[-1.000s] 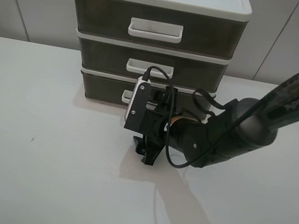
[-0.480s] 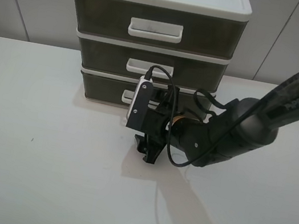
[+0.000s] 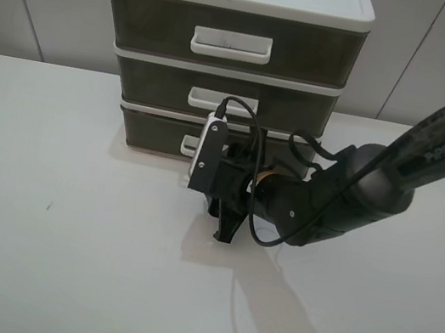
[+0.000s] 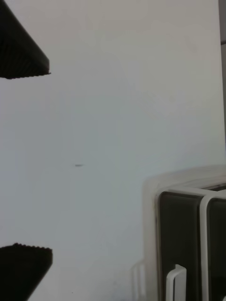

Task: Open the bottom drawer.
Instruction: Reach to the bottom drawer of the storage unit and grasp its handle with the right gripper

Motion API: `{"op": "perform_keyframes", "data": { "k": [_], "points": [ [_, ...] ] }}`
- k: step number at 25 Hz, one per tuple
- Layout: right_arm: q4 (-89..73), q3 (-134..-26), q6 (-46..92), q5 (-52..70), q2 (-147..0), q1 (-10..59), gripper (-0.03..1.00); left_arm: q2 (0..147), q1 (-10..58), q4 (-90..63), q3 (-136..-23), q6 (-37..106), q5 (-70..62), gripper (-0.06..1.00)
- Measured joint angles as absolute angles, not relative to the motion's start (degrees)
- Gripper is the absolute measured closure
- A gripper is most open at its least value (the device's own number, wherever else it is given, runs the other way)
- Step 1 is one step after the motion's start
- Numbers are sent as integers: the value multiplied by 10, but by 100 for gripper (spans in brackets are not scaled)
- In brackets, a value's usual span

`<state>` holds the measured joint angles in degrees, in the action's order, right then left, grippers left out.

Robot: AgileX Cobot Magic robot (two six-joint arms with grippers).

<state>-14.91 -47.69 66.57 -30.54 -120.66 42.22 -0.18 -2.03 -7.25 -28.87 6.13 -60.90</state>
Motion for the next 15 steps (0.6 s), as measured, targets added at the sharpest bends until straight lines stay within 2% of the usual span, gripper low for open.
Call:
{"op": "perform_keyframes", "data": {
  "k": [6,9,15],
  "points": [
    [-152,-481,666,-321,-1205,417,87,-2,-20,-73,-289,61,-609,23],
    [-153,-481,685,-322,-1204,417,92,-2,-20,-73,-289,61,-609,23],
    [-165,-481,708,-316,-1200,417,93,-2,-20,-73,-289,61,-609,23]
  ]
}}
